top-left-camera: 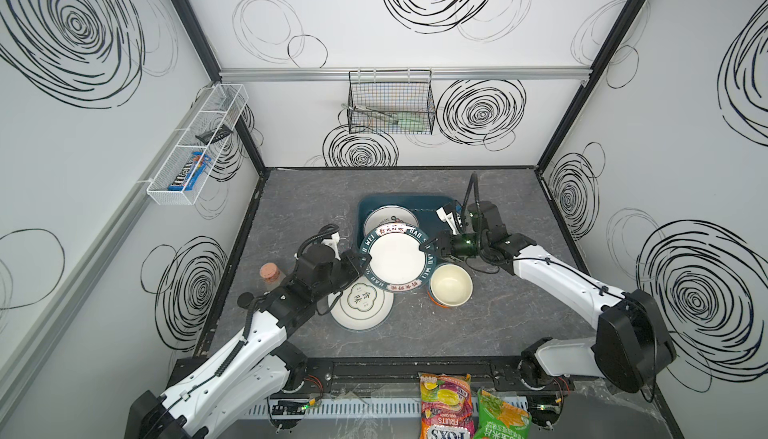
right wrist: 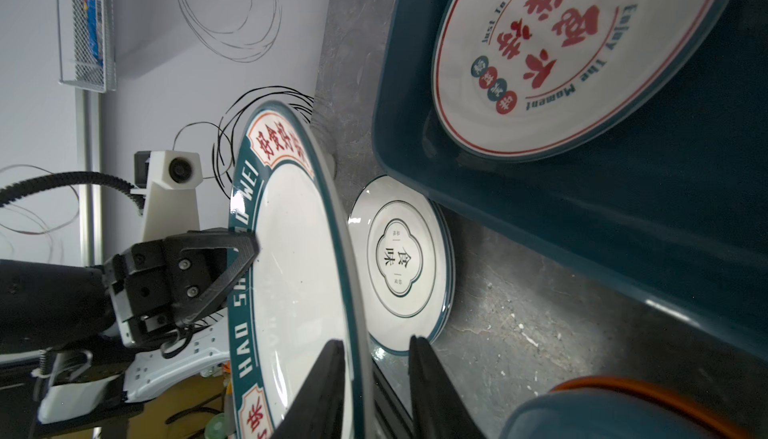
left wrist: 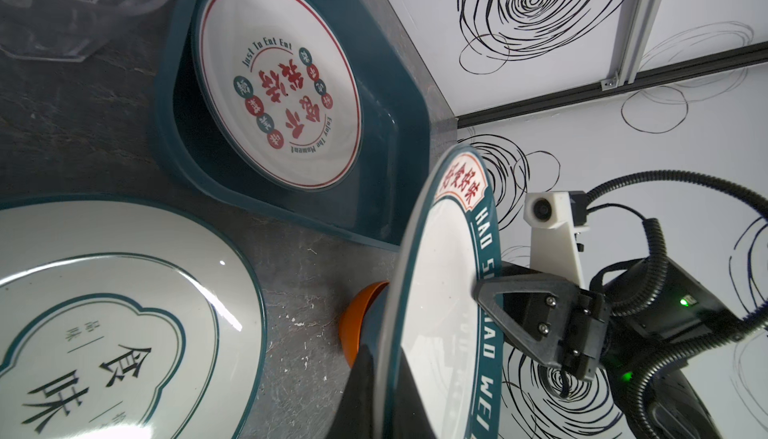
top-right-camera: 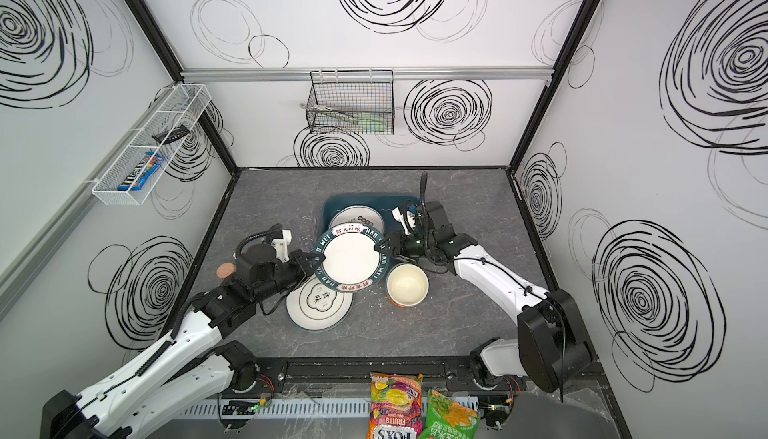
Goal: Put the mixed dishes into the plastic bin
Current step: 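Lift the green-rimmed plate and carry it over the teal bin, then lower the green-rimmed plate into the bin onto the red-print plate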
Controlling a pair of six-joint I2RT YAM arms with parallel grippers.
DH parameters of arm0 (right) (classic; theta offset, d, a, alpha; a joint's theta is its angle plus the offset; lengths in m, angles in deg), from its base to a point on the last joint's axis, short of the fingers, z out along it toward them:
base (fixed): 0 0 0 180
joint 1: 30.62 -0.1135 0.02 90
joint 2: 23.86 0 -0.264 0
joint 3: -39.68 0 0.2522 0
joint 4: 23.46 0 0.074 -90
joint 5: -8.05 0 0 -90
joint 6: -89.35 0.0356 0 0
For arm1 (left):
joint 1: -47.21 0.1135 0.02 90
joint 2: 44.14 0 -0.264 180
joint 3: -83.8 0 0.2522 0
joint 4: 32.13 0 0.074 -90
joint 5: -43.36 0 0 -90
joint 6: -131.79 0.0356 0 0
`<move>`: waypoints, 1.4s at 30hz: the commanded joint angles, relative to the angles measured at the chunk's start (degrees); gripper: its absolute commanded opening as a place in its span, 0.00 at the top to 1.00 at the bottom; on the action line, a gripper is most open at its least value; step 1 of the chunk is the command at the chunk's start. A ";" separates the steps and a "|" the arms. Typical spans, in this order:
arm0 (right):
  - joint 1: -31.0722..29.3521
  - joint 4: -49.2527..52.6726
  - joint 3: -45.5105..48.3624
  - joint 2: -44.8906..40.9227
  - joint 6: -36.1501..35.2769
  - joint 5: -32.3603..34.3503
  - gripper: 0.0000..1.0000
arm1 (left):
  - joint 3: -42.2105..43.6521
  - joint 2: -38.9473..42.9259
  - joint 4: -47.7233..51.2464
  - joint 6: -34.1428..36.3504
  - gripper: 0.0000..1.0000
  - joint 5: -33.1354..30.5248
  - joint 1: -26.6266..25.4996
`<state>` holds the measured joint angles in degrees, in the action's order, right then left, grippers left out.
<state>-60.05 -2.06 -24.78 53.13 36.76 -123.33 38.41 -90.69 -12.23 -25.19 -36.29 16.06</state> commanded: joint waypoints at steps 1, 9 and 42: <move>0.73 -1.64 0.63 -2.02 0.05 -1.60 0.79 | -2.77 -0.28 -7.58 -1.05 0.98 0.70 -0.47; 2.43 -2.01 0.67 -2.81 -0.04 -1.97 0.95 | -2.03 -0.23 -7.46 -1.44 0.67 0.39 -0.40; 7.77 -1.90 -11.49 12.18 -0.06 4.25 0.97 | 8.12 19.26 9.33 -1.69 0.25 1.21 6.77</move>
<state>-52.62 -2.15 -33.22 64.04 36.41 -119.53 45.44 -72.43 -3.75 -26.50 -35.68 22.37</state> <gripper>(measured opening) 0.090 0.750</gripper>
